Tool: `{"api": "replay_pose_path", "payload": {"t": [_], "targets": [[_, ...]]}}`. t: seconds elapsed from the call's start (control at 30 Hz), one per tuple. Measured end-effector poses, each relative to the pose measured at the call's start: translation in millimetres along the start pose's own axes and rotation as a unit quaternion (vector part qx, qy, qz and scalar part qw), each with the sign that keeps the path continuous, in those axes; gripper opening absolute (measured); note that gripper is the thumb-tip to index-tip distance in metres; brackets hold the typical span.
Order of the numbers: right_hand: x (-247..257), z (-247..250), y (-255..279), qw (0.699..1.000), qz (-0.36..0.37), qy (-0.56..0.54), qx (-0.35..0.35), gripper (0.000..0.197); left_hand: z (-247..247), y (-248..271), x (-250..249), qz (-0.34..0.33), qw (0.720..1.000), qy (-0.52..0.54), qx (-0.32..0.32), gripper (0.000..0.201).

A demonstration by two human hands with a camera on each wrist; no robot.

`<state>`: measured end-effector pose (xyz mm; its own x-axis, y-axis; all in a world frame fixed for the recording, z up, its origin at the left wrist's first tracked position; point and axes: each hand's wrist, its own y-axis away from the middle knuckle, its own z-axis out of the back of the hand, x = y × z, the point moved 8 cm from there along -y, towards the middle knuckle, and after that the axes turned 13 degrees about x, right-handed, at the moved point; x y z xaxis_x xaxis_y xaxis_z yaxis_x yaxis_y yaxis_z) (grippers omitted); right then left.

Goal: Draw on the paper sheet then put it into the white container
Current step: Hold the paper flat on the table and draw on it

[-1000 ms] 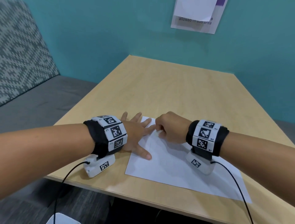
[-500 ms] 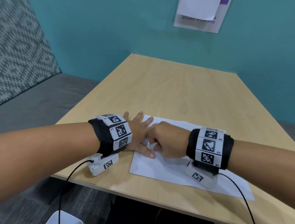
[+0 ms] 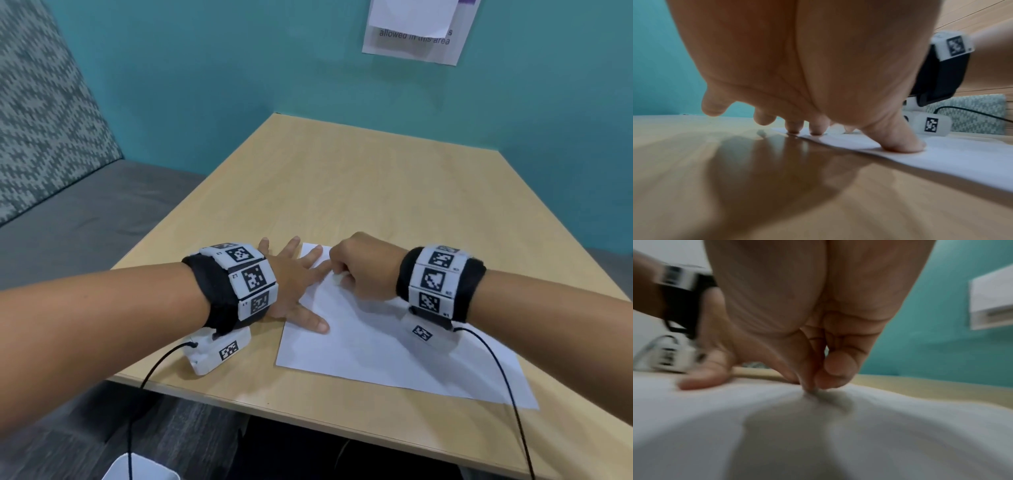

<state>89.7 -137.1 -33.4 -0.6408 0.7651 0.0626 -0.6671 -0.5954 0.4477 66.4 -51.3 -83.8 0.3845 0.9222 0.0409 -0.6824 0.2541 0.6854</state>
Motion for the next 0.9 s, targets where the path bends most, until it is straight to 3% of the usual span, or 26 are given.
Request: {"api": "replay_pose_path", "payload": {"t": [0.13, 0.3, 0.47, 0.6, 0.7, 0.77, 0.83, 0.9], "targets": [[37, -24, 17, 0.995, 0.091, -0.006, 0.040, 0.013, -1, -1, 2, -0.006, 1.000, 0.006, -0.009, 0.101], [-6, -6, 7, 1.000, 0.012, 0.003, -0.008, 0.017, 1, -4, 2, 0.013, 1.000, -0.011, -0.007, 0.114], [32, -26, 18, 0.996, 0.080, -0.009, 0.038, 0.004, -2, -5, 5, 0.008, 1.000, -0.007, -0.010, 0.114], [-18, -2, 2, 1.000, -0.014, -0.005, -0.006, 0.007, -1, -4, 3, 0.018, 1.000, -0.009, 0.002, 0.114], [11, -17, 8, 0.999, 0.040, 0.009, 0.023, 0.016, -2, -6, 5, 0.007, 1.000, -0.010, -0.003, 0.114], [22, -22, 12, 0.997, 0.072, -0.013, 0.029, 0.010, -2, -7, 6, 0.002, 1.000, -0.008, -0.004, 0.112], [0, -8, 2, 1.000, 0.024, 0.004, 0.009, 0.005, -2, -5, 6, 0.008, 1.000, -0.017, 0.000, 0.113], [-28, 3, -3, 0.999, -0.011, -0.033, -0.018, 0.017, -1, -4, 4, 0.013, 1.000, -0.016, 0.006, 0.114]]}}
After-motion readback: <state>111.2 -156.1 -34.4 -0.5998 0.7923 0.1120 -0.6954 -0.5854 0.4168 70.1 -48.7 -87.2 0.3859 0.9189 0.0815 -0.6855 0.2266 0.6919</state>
